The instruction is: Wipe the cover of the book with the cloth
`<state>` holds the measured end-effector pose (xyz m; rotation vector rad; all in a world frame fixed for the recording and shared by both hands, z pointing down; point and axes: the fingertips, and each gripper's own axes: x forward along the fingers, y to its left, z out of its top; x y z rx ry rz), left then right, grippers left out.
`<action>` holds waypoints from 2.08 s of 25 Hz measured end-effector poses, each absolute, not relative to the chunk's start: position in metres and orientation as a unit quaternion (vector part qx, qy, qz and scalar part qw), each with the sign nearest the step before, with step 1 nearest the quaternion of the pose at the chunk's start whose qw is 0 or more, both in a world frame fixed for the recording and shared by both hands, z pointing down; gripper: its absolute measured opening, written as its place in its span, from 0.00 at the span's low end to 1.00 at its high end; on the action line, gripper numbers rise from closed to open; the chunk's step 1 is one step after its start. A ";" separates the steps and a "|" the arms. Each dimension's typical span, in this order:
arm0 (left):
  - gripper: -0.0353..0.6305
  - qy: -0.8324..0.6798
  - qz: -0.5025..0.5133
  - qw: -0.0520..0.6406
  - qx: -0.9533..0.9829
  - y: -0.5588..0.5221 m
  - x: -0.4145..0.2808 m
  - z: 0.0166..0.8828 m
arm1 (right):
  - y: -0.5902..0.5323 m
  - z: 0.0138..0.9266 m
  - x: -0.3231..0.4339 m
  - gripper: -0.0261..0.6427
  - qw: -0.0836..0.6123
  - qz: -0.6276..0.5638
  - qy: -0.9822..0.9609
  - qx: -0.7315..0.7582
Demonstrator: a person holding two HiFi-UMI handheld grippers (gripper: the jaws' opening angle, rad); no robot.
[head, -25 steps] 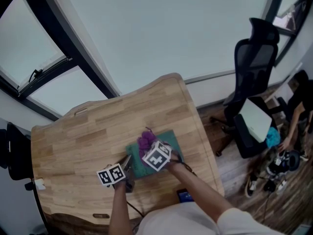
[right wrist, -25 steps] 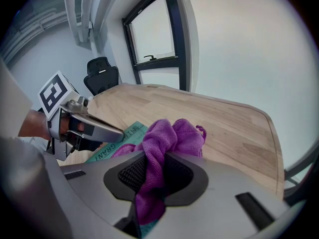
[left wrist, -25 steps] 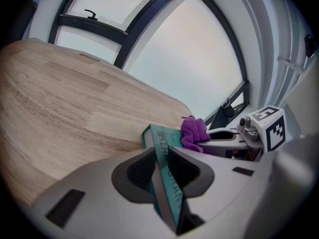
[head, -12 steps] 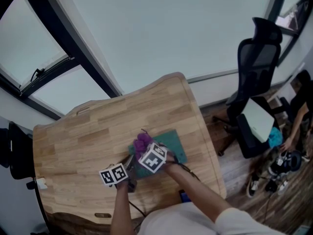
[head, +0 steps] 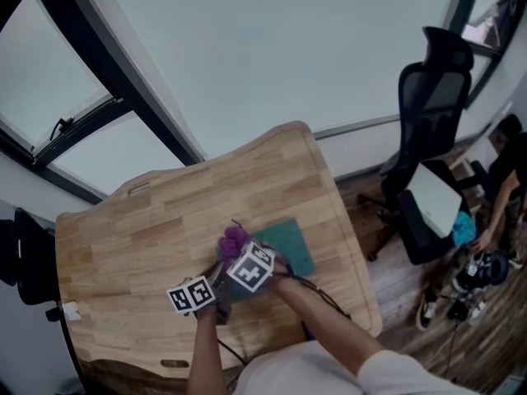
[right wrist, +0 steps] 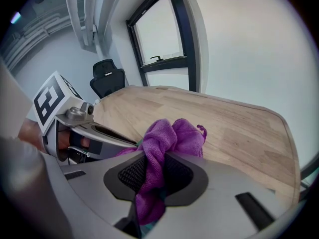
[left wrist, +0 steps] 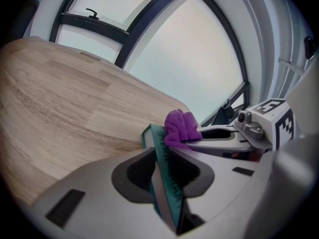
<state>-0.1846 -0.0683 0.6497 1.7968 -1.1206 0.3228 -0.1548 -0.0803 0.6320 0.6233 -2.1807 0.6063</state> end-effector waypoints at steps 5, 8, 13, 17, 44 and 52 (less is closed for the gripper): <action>0.17 -0.462 0.135 0.478 0.735 -0.067 -0.184 0.649 | -0.079 0.631 -0.154 0.17 0.386 0.240 -0.856 0.246; 0.17 -0.464 0.136 0.477 0.734 -0.068 -0.185 0.650 | -0.079 0.631 -0.155 0.17 0.385 0.241 -0.857 0.245; 0.17 -0.464 0.134 0.480 0.732 -0.068 -0.185 0.650 | -0.076 0.630 -0.154 0.17 0.383 0.245 -0.857 0.242; 0.17 -0.465 0.133 0.480 0.732 -0.068 -0.186 0.650 | -0.072 0.630 -0.153 0.17 0.378 0.251 -0.858 0.241; 0.17 -0.467 0.125 0.477 0.734 -0.070 -0.186 0.650 | -0.039 0.631 -0.150 0.17 0.386 0.254 -0.858 0.223; 0.17 -0.467 0.127 0.476 0.734 -0.070 -0.187 0.652 | -0.027 0.631 -0.153 0.17 0.384 0.253 -0.862 0.214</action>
